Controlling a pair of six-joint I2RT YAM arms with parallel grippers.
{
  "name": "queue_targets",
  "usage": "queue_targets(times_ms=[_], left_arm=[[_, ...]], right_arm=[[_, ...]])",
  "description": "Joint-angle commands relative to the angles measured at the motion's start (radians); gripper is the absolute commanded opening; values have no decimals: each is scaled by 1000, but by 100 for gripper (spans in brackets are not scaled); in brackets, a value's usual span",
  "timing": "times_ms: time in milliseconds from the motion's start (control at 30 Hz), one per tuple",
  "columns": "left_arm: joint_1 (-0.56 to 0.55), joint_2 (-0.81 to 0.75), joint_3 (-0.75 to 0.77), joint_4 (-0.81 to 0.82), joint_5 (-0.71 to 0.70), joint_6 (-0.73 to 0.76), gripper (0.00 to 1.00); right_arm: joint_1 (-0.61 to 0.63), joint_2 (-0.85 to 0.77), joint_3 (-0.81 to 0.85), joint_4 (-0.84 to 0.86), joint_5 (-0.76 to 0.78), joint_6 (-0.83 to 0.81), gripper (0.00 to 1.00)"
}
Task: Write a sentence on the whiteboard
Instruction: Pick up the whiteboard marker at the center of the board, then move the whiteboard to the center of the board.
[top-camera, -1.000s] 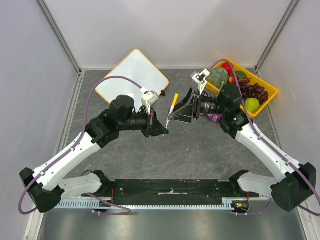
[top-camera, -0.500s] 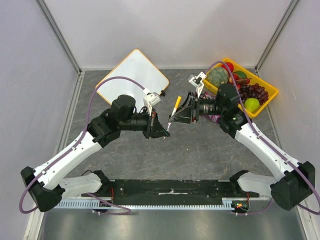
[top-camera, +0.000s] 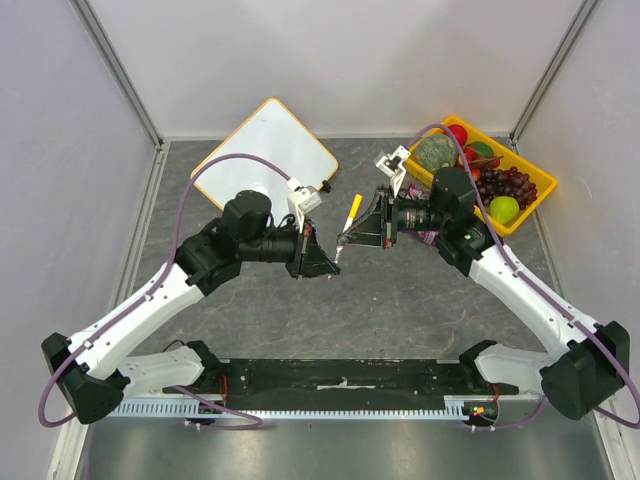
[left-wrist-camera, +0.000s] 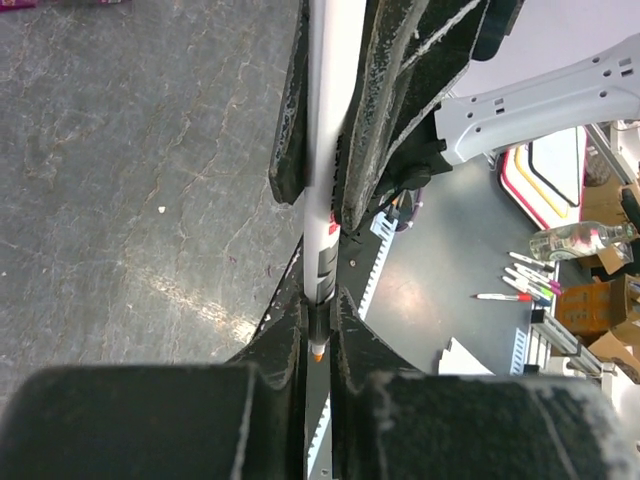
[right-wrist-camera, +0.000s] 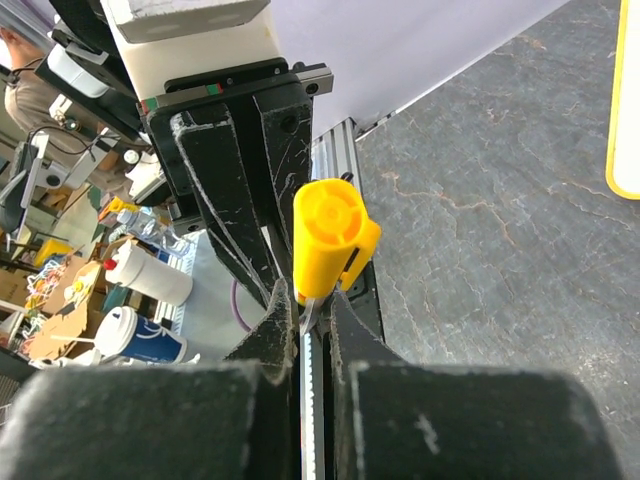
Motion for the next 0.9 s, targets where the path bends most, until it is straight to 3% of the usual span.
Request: queue_targets(times_ms=[0, 167, 233, 467, 667, 867], left_arm=[[4, -35, -11, 29, -50, 1, 21], [12, -87, -66, 41, -167, -56, 82], [24, -93, -95, 41, -225, -85, 94], [49, 34, -134, -28, -484, -223, 96], [59, 252, -77, -57, -725, -340, 95], [64, 537, 57, -79, -874, -397, 91]], right_arm=[[-2, -41, -9, -30, 75, -61, 0], [-62, -77, -12, -132, 273, -109, 0], [-105, -99, -12, -207, 368, -135, 0], [-205, -148, -12, -398, 605, -258, 0], [-213, -151, -30, -439, 652, -304, 0], [-214, -151, -44, -447, 654, -327, 0]])
